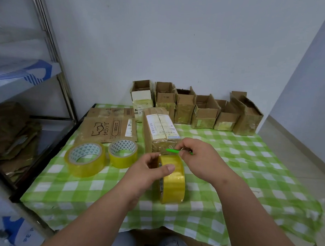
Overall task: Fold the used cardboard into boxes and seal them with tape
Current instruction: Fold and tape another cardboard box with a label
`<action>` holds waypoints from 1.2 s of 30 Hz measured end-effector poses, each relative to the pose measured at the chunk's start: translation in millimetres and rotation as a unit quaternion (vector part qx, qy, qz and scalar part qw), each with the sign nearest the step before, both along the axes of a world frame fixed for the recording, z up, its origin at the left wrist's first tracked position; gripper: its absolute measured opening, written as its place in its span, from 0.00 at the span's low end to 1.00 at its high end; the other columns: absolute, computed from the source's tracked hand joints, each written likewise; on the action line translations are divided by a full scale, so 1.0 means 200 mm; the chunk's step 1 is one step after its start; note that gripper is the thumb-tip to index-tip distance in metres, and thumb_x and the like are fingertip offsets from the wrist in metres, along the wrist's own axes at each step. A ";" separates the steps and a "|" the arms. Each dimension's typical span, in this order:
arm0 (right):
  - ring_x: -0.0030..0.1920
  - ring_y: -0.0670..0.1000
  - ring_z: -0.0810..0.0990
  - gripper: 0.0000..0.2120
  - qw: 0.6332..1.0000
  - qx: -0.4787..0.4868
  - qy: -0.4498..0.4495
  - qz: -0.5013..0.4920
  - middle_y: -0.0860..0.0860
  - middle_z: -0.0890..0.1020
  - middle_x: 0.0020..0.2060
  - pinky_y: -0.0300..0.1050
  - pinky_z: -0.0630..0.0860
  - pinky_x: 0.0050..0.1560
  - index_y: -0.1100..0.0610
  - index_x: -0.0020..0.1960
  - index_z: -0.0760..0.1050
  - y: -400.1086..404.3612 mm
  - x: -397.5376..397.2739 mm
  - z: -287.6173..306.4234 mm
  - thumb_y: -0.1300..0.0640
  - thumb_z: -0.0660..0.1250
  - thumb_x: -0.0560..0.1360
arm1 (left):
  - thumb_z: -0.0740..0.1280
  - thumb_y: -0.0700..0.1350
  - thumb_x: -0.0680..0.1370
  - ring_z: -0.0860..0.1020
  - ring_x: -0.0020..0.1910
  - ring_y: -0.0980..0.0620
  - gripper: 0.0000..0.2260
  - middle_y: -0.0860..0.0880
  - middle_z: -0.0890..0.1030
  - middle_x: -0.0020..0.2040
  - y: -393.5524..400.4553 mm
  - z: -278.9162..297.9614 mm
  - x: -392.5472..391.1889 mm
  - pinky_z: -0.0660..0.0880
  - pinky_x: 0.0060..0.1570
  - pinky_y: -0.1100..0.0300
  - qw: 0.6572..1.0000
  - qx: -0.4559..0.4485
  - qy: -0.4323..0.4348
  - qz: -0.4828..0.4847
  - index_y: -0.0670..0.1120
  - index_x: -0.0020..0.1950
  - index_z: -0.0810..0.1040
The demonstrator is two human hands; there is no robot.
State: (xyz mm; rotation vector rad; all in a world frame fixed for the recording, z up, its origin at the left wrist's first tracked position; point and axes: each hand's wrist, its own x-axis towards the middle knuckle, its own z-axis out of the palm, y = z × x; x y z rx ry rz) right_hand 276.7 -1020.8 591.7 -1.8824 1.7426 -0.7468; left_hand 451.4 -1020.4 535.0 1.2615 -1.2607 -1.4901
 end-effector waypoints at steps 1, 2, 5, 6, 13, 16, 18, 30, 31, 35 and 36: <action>0.47 0.49 0.78 0.08 1.000 0.002 0.010 -0.001 0.47 0.81 0.47 0.47 0.77 0.49 0.47 0.51 0.78 0.00 0.00 0.00 0.58 0.62 0.80 | 0.80 0.61 0.53 0.79 0.59 0.55 0.40 0.53 0.82 0.58 0.00 0.00 0.00 0.74 0.64 0.53 1.000 -0.002 0.002 0.002 0.53 0.64 0.76; 0.47 0.49 0.78 0.08 1.000 0.006 0.018 -0.002 0.47 0.81 0.47 0.47 0.77 0.49 0.47 0.51 0.78 0.00 0.00 0.01 0.58 0.62 0.80 | 0.80 0.62 0.53 0.79 0.60 0.55 0.40 0.53 0.82 0.58 0.00 -0.01 0.00 0.74 0.65 0.52 1.000 -0.003 0.002 0.004 0.53 0.63 0.76; 0.48 0.50 0.79 0.08 0.999 0.012 0.031 -0.003 0.48 0.82 0.48 0.49 0.77 0.51 0.47 0.50 0.78 -0.01 0.00 0.01 0.58 0.62 0.79 | 0.80 0.60 0.55 0.78 0.60 0.55 0.37 0.53 0.82 0.58 0.00 -0.02 0.00 0.73 0.65 0.52 1.000 -0.008 0.006 0.008 0.54 0.62 0.76; 0.48 0.51 0.79 0.08 0.999 0.013 0.033 -0.003 0.48 0.81 0.48 0.49 0.78 0.52 0.48 0.51 0.79 -0.01 0.00 0.01 0.58 0.62 0.79 | 0.80 0.59 0.57 0.78 0.60 0.55 0.34 0.53 0.82 0.58 0.00 -0.02 0.00 0.73 0.65 0.53 1.000 -0.009 0.009 0.009 0.54 0.61 0.76; 0.42 0.49 0.78 0.08 0.999 0.022 0.038 0.005 0.47 0.81 0.43 0.46 0.77 0.46 0.47 0.49 0.78 -0.04 0.02 0.02 0.58 0.62 0.79 | 0.79 0.64 0.55 0.77 0.62 0.54 0.35 0.53 0.81 0.60 -0.01 -0.02 0.00 0.71 0.66 0.51 1.000 -0.014 0.001 -0.001 0.57 0.59 0.76; 0.36 0.48 0.76 0.08 0.998 0.029 0.051 0.010 0.45 0.78 0.38 0.43 0.74 0.40 0.46 0.47 0.77 -0.06 0.02 0.04 0.58 0.62 0.79 | 0.78 0.64 0.55 0.77 0.62 0.52 0.34 0.53 0.80 0.61 0.00 -0.02 -0.01 0.71 0.63 0.53 1.000 -0.012 0.004 -0.001 0.58 0.58 0.76; 0.40 0.49 0.78 0.08 0.997 0.031 0.066 0.012 0.44 0.77 0.38 0.44 0.76 0.43 0.47 0.47 0.78 -0.08 0.02 0.05 0.58 0.62 0.79 | 0.77 0.64 0.55 0.77 0.61 0.52 0.33 0.53 0.80 0.61 0.00 -0.02 -0.02 0.71 0.57 0.56 1.000 -0.011 0.002 0.005 0.58 0.57 0.76; 0.47 0.50 0.79 0.08 0.995 0.026 0.092 0.003 0.45 0.80 0.43 0.46 0.77 0.49 0.49 0.49 0.80 -0.11 0.02 0.02 0.58 0.62 0.79 | 0.75 0.62 0.57 0.79 0.57 0.48 0.26 0.49 0.81 0.57 0.00 0.03 -0.03 0.73 0.50 0.55 0.999 -0.010 -0.032 -0.003 0.58 0.52 0.75; 0.47 0.50 0.79 0.09 0.996 0.028 0.087 -0.003 0.46 0.81 0.45 0.46 0.77 0.50 0.49 0.50 0.80 -0.11 0.00 0.02 0.57 0.63 0.79 | 0.76 0.62 0.59 0.79 0.57 0.48 0.25 0.49 0.81 0.56 0.00 0.04 -0.03 0.72 0.48 0.56 0.999 -0.009 -0.034 -0.005 0.58 0.52 0.75; 0.46 0.50 0.80 0.08 0.996 0.031 0.084 -0.017 0.47 0.82 0.46 0.46 0.78 0.49 0.49 0.49 0.80 -0.10 -0.06 0.01 0.57 0.63 0.79 | 0.76 0.54 0.70 0.78 0.57 0.48 0.17 0.49 0.80 0.57 -0.01 0.05 -0.03 0.70 0.44 0.56 0.999 -0.004 -0.041 -0.014 0.55 0.54 0.74; 0.46 0.50 0.80 0.08 0.996 0.031 0.083 -0.019 0.47 0.82 0.46 0.46 0.78 0.49 0.49 0.50 0.81 -0.10 -0.07 0.00 0.57 0.63 0.79 | 0.75 0.53 0.72 0.78 0.57 0.48 0.16 0.48 0.80 0.57 -0.01 0.05 -0.03 0.69 0.44 0.57 0.999 -0.004 -0.042 -0.015 0.55 0.54 0.74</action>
